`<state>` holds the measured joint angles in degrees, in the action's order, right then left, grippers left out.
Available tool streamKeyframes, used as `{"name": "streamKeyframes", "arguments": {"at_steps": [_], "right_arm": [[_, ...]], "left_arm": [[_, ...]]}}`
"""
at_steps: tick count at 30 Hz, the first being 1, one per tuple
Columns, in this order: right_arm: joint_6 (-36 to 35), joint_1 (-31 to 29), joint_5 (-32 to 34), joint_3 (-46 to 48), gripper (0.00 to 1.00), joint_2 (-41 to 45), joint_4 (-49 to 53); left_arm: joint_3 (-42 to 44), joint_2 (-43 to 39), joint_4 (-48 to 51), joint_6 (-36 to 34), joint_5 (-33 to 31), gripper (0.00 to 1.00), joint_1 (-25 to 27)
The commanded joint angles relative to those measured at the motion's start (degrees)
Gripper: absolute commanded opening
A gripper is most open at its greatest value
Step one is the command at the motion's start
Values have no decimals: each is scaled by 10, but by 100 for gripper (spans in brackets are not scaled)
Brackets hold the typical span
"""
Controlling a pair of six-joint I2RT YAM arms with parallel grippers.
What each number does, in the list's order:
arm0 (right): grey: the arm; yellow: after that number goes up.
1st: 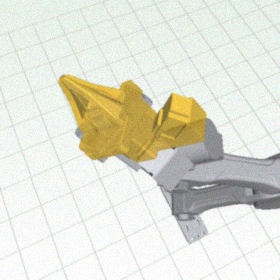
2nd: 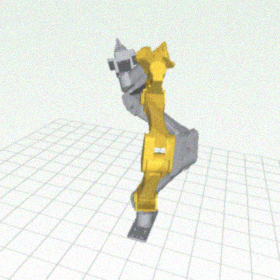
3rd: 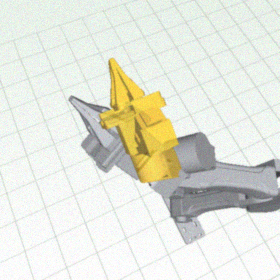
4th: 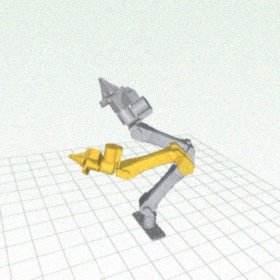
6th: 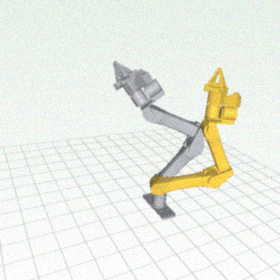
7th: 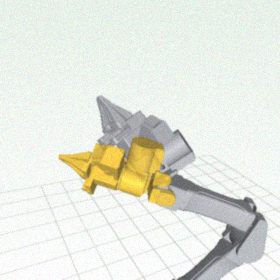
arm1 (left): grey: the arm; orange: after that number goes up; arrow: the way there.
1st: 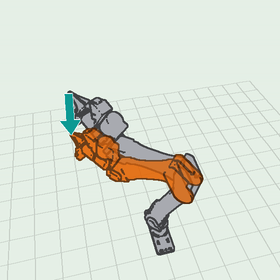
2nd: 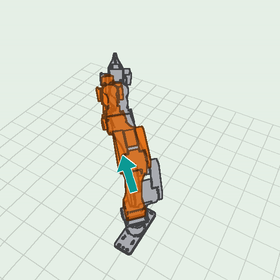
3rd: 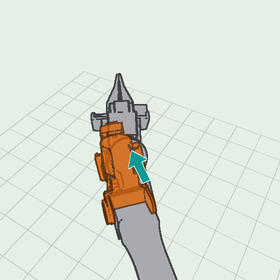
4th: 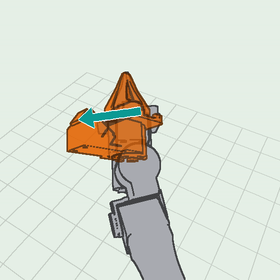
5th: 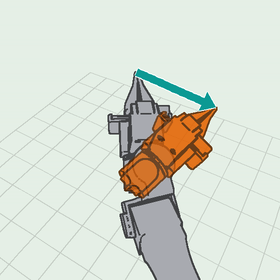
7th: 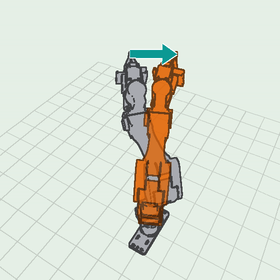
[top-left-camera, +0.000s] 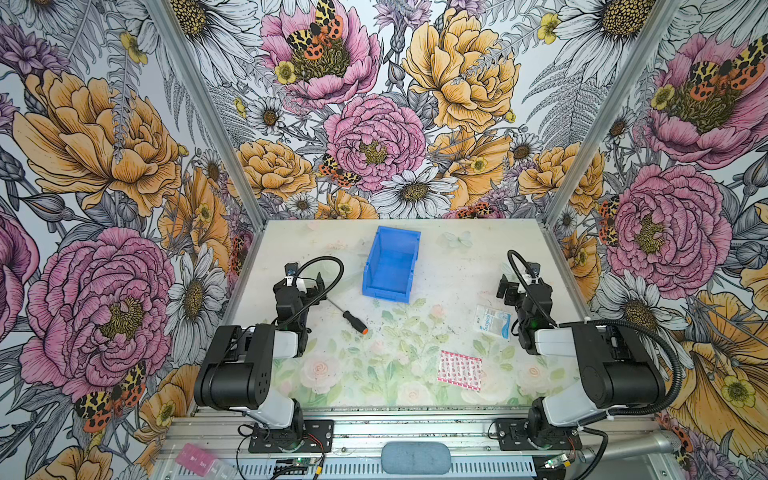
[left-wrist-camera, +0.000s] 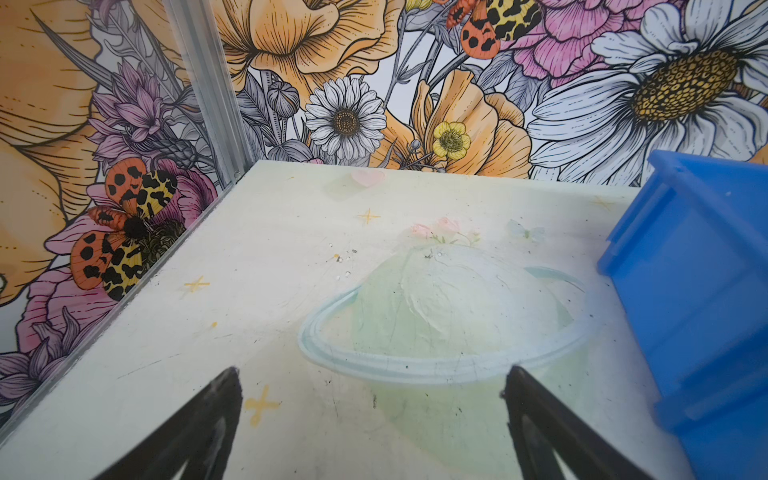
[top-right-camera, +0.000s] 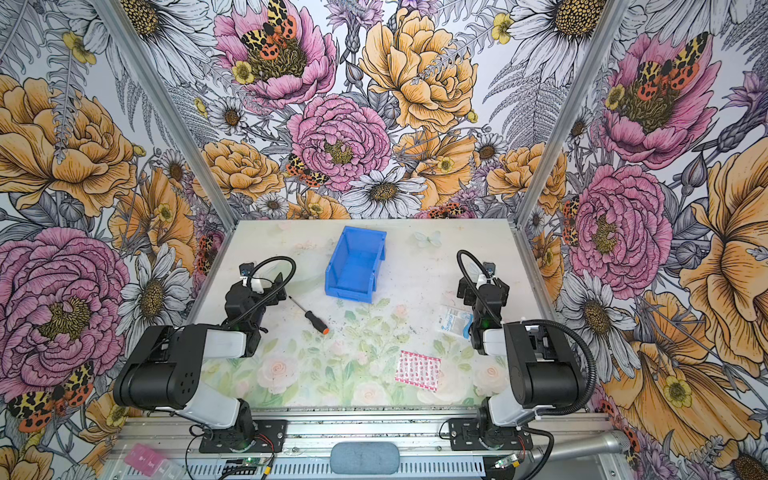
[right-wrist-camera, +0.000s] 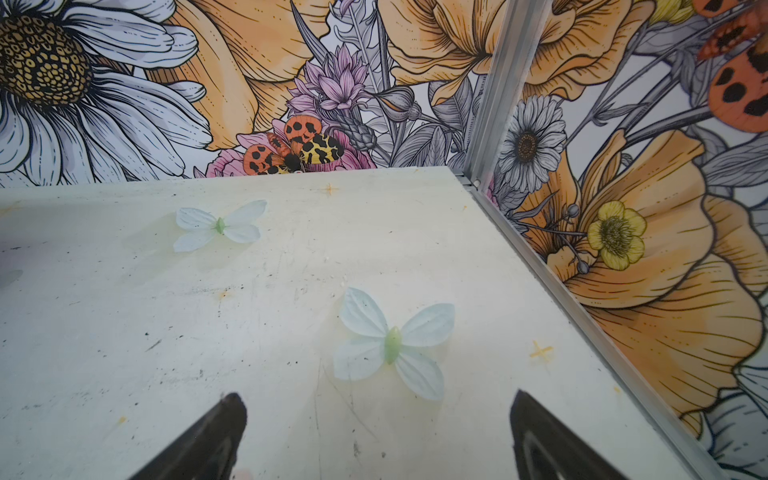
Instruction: Put the screwdriver in the bin
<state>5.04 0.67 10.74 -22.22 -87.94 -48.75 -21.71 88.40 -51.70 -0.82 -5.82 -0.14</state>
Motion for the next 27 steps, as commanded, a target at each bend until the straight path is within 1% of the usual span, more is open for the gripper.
{"name": "streamKeyframes", "arguments": {"at_steps": [1, 18, 21, 24, 27], "right_arm": [[8, -5, 8, 2, 100, 1, -17], [7, -5, 12, 2, 100, 4, -17], [15, -5, 31, -6, 99, 19, 12], [13, -6, 31, -3, 100, 35, 20], [16, -6, 34, -6, 99, 61, 52]], "left_arm": [[-2, 3, -12, 1, 9, 99, -1], [-1, 1, -13, 2, 7, 99, -2], [-3, -10, 2, 4, -5, 99, 0], [-4, -28, 19, 7, -13, 99, 1], [-10, -60, 59, 11, -22, 99, 1]]}}
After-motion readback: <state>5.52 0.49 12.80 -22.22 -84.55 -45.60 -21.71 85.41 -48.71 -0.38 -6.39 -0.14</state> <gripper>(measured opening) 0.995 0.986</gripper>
